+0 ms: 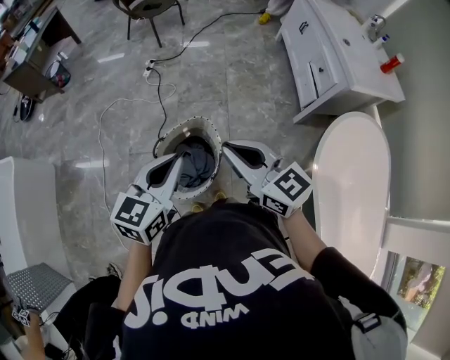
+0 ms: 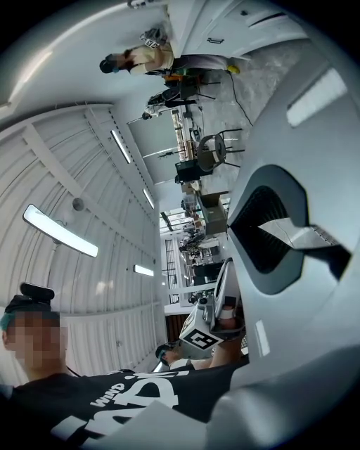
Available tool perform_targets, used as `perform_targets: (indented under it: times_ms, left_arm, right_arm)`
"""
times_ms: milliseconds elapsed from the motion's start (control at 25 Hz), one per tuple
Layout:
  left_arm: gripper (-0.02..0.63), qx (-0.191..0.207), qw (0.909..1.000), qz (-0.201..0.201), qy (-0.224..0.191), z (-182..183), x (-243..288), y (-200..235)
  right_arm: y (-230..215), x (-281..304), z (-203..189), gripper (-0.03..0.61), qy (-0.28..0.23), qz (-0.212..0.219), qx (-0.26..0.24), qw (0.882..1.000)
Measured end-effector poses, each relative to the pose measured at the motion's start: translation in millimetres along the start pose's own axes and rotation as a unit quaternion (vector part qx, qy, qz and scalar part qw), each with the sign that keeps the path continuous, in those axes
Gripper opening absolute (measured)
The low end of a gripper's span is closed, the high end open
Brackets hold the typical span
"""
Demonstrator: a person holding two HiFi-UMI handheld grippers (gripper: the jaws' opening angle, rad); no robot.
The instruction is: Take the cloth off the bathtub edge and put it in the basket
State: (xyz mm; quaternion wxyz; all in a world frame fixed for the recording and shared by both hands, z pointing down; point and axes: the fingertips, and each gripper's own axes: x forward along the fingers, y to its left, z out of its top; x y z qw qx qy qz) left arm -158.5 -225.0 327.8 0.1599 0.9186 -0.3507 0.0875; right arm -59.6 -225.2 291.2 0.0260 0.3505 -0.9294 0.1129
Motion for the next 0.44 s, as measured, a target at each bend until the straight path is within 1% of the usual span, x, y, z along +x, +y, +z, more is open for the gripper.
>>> perform_targets:
  times_ms: [440]
  left_arm:
    - [-0.002,-0.005,1.0000,-0.001,0.007,-0.4,4.5,-1.7]
  right_arm:
    - [-3.6,0.6,1.9,0.009,0.006,-0.001,0.002,1.000]
